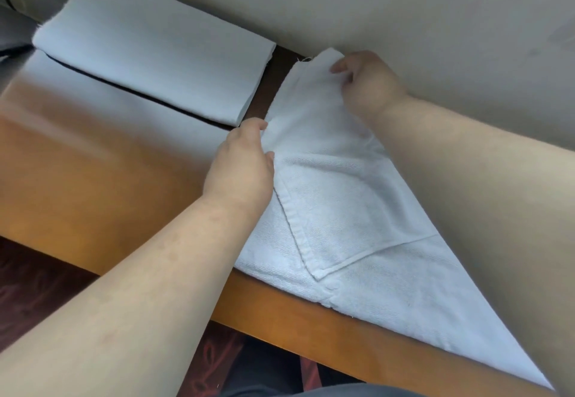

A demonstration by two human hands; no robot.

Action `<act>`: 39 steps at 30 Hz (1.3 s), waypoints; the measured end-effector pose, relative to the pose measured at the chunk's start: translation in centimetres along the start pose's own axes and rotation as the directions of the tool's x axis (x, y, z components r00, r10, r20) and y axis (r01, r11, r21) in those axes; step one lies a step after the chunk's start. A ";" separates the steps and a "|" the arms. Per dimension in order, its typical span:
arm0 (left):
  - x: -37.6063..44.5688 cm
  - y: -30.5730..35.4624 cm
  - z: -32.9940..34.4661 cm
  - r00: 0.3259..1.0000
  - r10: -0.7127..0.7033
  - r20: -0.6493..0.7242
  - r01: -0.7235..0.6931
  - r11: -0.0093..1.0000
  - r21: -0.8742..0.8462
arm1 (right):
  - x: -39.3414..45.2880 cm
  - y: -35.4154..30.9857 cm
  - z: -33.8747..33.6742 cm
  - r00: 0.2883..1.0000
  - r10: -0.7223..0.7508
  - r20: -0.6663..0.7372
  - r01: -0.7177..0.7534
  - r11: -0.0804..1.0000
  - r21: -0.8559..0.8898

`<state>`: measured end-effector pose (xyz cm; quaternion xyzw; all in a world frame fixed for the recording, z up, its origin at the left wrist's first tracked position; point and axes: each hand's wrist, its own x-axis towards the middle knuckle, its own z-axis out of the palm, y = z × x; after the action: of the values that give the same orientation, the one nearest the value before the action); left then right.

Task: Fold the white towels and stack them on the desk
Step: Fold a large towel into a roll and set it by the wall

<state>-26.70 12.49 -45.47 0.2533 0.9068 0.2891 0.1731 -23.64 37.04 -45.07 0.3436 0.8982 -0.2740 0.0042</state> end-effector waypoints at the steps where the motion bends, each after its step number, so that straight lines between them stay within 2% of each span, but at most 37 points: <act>1: -0.5 -0.1 0.2 0.999 0.029 -0.035 -0.028 0.998 0.054 | -0.4 0.3 0.4 0.998 -0.022 0.054 0.022 1.000 -0.003; 3: -1.7 -0.1 0.6 0.984 0.174 -0.046 -0.162 0.967 0.197 | -1.7 1.0 0.9 0.991 -0.070 0.112 0.072 0.997 -0.010; 4: -2.3 0.0 0.9 0.961 0.278 0.015 -0.273 0.929 0.249 | -2.6 1.4 0.9 0.990 -0.080 0.117 0.081 0.997 -0.007; 7: -3.9 -0.4 1.3 0.795 0.522 0.309 -0.598 0.761 0.253 | -6.1 2.5 0.9 0.986 -0.133 0.105 0.131 0.991 0.022; 10: -4.4 -0.8 1.0 0.650 0.580 0.491 -0.733 0.650 0.202 | -11.1 3.0 0.9 0.981 -0.173 0.083 0.168 0.984 0.065; 13: -4.0 0.1 0.7 0.544 0.683 0.487 -0.827 0.535 0.175 | -17.6 3.2 0.5 0.969 -0.244 0.020 0.242 0.967 0.083; 14: -3.8 0.6 0.6 0.543 0.705 0.456 -0.825 0.550 0.131 | -19.6 3.3 0.3 0.960 -0.279 0.009 0.278 0.958 0.067; 15: -3.6 1.3 0.5 0.589 0.693 0.416 -0.780 0.623 0.066 | -21.4 3.6 0.2 0.951 -0.308 -0.005 0.308 0.950 0.042; 17: -2.5 2.8 0.4 0.801 0.523 0.290 -0.526 0.847 -0.077 | -24.1 4.7 0.4 0.938 -0.330 -0.105 0.330 0.944 -0.015; 18: -1.7 3.7 0.5 0.890 0.399 0.221 -0.377 0.916 -0.135 | -24.9 5.3 0.5 0.933 -0.306 -0.192 0.307 0.951 -0.023; 20: 0.6 5.5 0.9 0.970 0.223 0.094 -0.201 0.960 -0.195 | -25.1 6.3 0.5 0.925 -0.172 -0.340 0.189 0.982 0.019; 21: 2.1 6.4 1.1 0.983 0.183 0.029 -0.172 0.960 -0.219 | -24.7 6.8 0.3 0.932 -0.085 -0.352 0.110 0.993 0.051; 23: 5.5 7.9 1.3 0.991 0.111 -0.074 -0.127 0.958 -0.258 | -23.2 7.9 -0.4 0.962 0.071 -0.265 -0.047 0.994 0.096; 25: 9.0 8.6 1.7 0.993 0.047 -0.112 -0.078 0.955 -0.287 | -21.3 9.0 -1.1 0.968 0.169 -0.186 -0.148 0.981 0.122; 27: 11.8 8.6 2.1 0.994 0.021 -0.107 -0.046 0.969 -0.241 | -19.4 10.2 -1.7 0.960 0.220 -0.173 -0.200 0.972 0.127; 29: 13.5 8.1 2.6 0.999 -0.027 -0.024 0.025 0.997 -0.074 | -18.0 11.2 -2.7 0.949 0.227 -0.219 -0.200 0.970 0.136; 31: 14.2 7.6 2.9 0.996 -0.074 0.044 0.070 0.994 0.086 | -17.0 12.8 -4.5 0.911 0.192 -0.365 -0.160 0.980 0.115; 33: 14.3 7.6 3.2 0.997 -0.056 0.059 0.050 0.994 0.101 | -15.8 15.5 -6.7 0.879 0.215 -0.426 -0.210 0.976 0.060; 35: 14.3 7.8 3.4 0.997 -0.034 0.072 0.026 0.995 0.101 | -14.3 18.5 -8.7 0.904 0.326 -0.278 -0.357 0.931 -0.070; 37: 14.4 7.5 3.7 0.996 -0.032 0.088 0.017 0.986 0.169 | -13.4 20.5 -9.8 0.892 0.433 -0.127 -0.450 0.872 -0.190; 39: 14.5 7.1 3.9 0.996 -0.018 0.091 -0.001 0.979 0.202 | -12.7 21.2 -10.2 0.887 0.451 -0.099 -0.461 0.862 -0.213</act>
<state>-34.08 27.29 -46.62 0.2788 0.9235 0.1831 0.1896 1.05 47.35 -44.27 0.5494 0.8170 -0.1514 0.0881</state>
